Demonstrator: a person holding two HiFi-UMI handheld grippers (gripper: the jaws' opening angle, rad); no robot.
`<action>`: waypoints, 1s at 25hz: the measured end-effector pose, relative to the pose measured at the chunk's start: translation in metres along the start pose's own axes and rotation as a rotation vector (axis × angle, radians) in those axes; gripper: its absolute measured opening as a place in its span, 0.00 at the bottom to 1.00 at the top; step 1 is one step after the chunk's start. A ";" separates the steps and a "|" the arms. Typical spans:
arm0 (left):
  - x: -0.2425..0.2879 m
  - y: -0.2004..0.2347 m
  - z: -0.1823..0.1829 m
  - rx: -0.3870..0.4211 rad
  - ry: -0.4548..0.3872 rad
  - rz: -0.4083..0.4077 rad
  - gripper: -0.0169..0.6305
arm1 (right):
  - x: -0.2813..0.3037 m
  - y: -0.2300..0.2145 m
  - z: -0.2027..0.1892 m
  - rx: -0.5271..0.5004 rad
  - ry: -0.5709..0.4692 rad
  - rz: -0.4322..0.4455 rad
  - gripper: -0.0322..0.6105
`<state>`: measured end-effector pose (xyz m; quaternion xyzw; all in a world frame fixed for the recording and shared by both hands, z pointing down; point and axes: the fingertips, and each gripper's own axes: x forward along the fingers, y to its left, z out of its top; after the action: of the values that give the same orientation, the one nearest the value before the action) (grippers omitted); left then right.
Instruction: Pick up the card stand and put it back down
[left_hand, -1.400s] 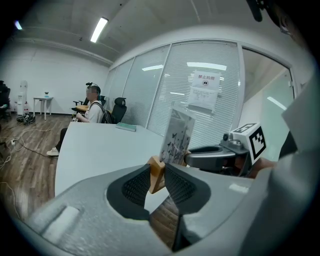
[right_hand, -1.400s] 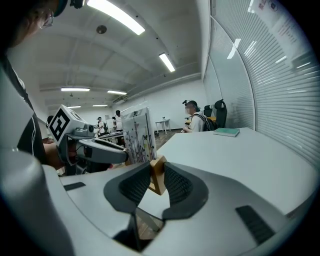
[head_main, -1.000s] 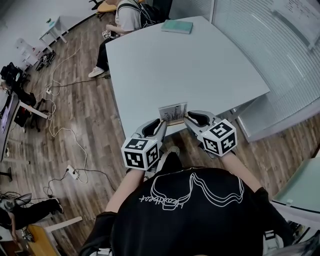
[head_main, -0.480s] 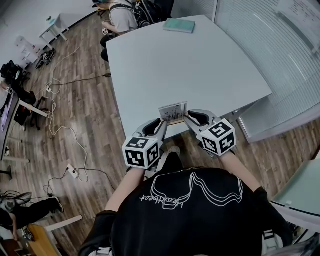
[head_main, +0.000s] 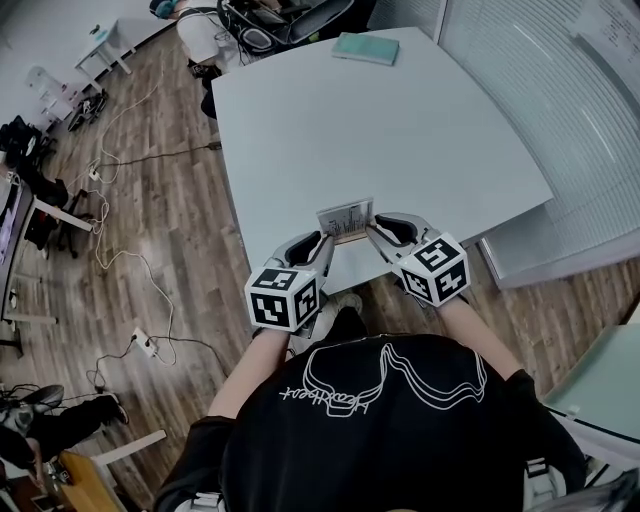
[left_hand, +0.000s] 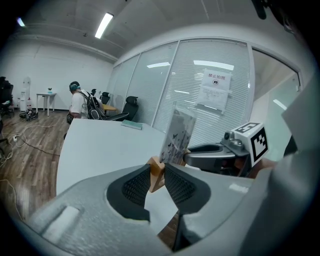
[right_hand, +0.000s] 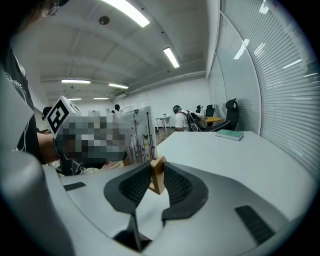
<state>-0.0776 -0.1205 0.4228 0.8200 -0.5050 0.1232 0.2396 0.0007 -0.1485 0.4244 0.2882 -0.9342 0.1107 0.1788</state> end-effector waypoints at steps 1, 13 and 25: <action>0.002 0.006 0.001 -0.002 0.005 0.001 0.17 | 0.006 -0.002 0.001 0.004 0.004 0.003 0.18; 0.056 0.064 0.010 -0.005 0.056 0.000 0.17 | 0.075 -0.043 -0.008 0.049 0.054 0.021 0.18; 0.116 0.112 -0.018 -0.034 0.132 0.008 0.17 | 0.135 -0.081 -0.044 0.080 0.126 0.028 0.18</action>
<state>-0.1233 -0.2425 0.5198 0.8039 -0.4934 0.1691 0.2859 -0.0448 -0.2681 0.5263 0.2744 -0.9199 0.1682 0.2241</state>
